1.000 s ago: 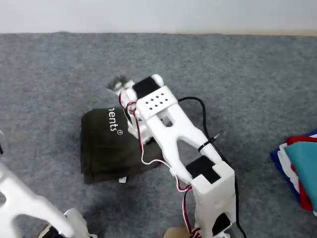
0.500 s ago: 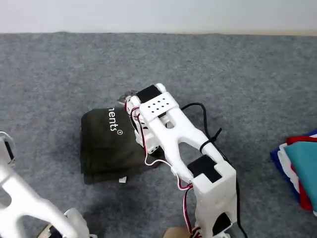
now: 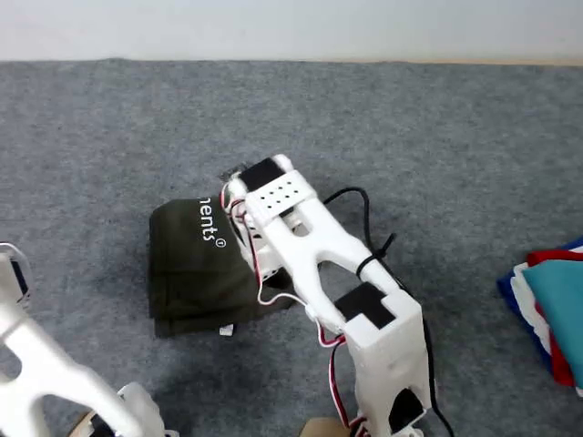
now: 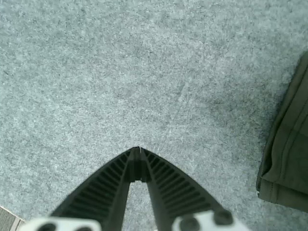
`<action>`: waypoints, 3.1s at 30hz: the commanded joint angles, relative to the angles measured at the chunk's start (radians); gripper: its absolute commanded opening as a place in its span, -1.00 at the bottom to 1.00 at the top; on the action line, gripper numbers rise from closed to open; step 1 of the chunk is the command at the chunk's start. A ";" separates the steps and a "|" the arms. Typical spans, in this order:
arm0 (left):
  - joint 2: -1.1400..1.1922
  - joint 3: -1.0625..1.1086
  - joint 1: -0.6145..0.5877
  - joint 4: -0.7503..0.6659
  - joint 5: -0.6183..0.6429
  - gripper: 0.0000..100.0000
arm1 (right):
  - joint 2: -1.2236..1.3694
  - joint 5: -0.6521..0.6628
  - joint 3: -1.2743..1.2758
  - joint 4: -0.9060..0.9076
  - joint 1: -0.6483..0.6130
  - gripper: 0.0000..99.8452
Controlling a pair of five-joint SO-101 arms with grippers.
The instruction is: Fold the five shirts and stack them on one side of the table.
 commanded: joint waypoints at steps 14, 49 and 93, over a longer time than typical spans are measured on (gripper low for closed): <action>-0.029 -0.002 -0.006 -0.020 -0.064 -1.00 | 0.096 -0.250 -0.048 -0.099 -0.053 -0.55; -0.029 0.028 -0.005 -0.049 -0.121 -1.00 | 0.087 1.109 -0.236 -0.414 0.656 -0.98; -0.029 0.031 0.000 -0.054 -0.123 -1.00 | 0.300 0.594 -0.338 -0.670 0.243 -0.98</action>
